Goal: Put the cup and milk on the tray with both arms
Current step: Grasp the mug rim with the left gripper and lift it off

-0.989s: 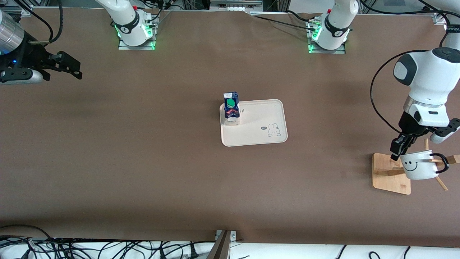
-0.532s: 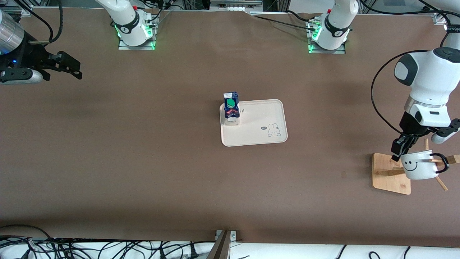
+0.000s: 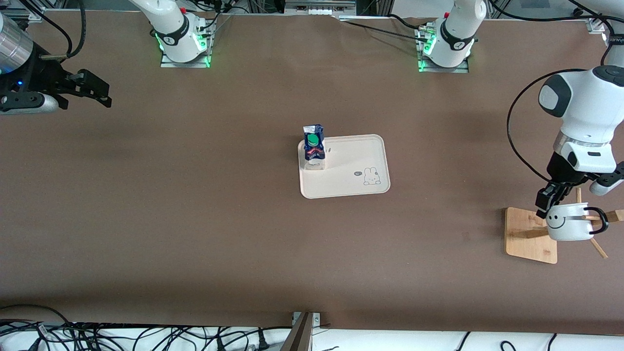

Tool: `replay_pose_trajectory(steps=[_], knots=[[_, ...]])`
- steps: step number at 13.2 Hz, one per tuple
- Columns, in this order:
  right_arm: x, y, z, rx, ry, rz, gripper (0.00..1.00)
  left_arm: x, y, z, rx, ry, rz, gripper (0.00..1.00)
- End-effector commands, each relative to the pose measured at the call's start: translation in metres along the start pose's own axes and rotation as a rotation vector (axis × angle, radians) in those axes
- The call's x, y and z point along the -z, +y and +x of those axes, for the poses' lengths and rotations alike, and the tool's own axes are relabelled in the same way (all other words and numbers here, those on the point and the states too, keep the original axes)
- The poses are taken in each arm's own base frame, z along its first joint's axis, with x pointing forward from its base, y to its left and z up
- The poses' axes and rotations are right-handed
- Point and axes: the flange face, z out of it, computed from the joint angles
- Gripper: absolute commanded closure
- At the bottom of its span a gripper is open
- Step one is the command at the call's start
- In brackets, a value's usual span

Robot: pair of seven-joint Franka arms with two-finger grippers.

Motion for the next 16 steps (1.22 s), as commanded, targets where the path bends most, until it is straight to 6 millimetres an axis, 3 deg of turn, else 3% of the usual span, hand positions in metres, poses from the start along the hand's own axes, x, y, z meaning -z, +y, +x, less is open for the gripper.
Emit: replay_pose_trajectory(steps=[1,6,9,12,16], knots=[[0.006,-0.002,0.001,0.001,0.005,0.001,0.0,-0.003,0.001,0.008,-0.004,0.019,-0.02,0.67],[0.006,-0.002,0.0,0.001,0.002,0.001,0.0,-0.002,0.001,0.008,-0.004,0.014,-0.019,0.93],[0.006,-0.002,0.0,0.001,0.001,0.001,0.0,0.003,0.005,0.009,-0.016,0.02,-0.023,0.93],[0.006,-0.002,0.0,-0.001,0.001,0.001,0.0,0.029,0.032,0.004,-0.056,-0.013,-0.022,1.0],[0.006,-0.002,0.001,0.001,0.004,0.001,0.0,0.058,0.076,-0.012,-0.135,-0.04,-0.042,1.0]])
